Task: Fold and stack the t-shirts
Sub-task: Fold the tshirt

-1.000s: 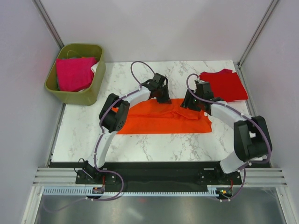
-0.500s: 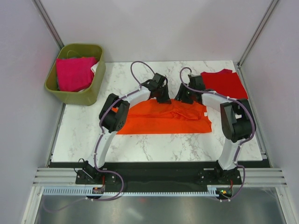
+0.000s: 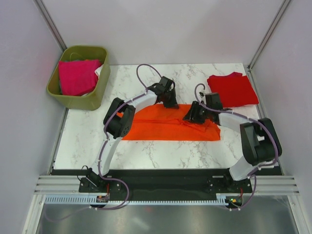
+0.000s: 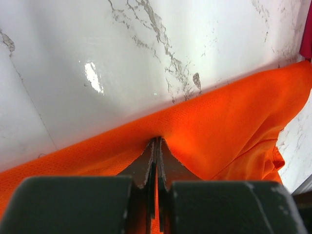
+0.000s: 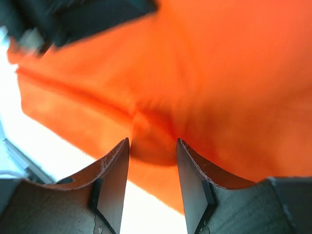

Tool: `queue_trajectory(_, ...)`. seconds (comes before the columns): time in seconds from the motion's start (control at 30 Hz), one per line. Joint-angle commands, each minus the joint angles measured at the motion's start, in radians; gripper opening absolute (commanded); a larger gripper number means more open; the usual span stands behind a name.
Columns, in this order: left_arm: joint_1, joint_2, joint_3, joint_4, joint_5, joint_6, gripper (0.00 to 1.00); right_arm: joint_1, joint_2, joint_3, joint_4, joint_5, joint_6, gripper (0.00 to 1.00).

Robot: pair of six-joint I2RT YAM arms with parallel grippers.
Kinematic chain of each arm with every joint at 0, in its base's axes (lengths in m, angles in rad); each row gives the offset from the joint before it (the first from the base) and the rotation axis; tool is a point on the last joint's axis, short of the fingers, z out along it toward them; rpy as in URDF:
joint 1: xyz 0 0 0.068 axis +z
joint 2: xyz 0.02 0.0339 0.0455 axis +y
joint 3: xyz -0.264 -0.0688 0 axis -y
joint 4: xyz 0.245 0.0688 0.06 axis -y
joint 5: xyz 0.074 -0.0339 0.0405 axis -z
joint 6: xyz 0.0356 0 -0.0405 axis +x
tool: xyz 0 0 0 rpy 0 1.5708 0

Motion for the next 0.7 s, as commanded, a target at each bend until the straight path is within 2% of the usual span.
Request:
queue_trajectory(0.0,0.009,0.009,0.029,-0.009,0.005,-0.018,0.02,0.0,-0.149,-0.079,0.044,-0.069,0.029,0.51)
queue_trajectory(0.17,0.009,0.007,0.029,-0.009,0.005,-0.016,0.02,-0.001,-0.276,-0.119,0.026,-0.135,0.028,0.51)
queue_trajectory(0.23,0.01,0.007,0.029,-0.009,0.005,-0.015,0.02,-0.018,-0.302,-0.119,0.009,-0.1,0.021,0.5)
queue_trajectory(0.27,0.01,0.006,0.029,-0.009,0.008,-0.015,0.02,-0.027,-0.321,-0.117,0.007,-0.036,0.021,0.51)
queue_trajectory(0.43,0.01,-0.003,0.027,0.002,0.029,-0.009,0.02,-0.056,-0.231,-0.077,0.006,0.032,0.035,0.49)
queue_trajectory(0.53,0.01,-0.006,0.027,0.007,0.025,-0.004,0.02,-0.047,-0.146,-0.071,0.077,0.003,0.058,0.4)
queue_trajectory(0.67,0.01,0.003,0.03,0.007,0.037,-0.007,0.02,-0.006,-0.049,-0.047,0.13,-0.038,0.06,0.22)
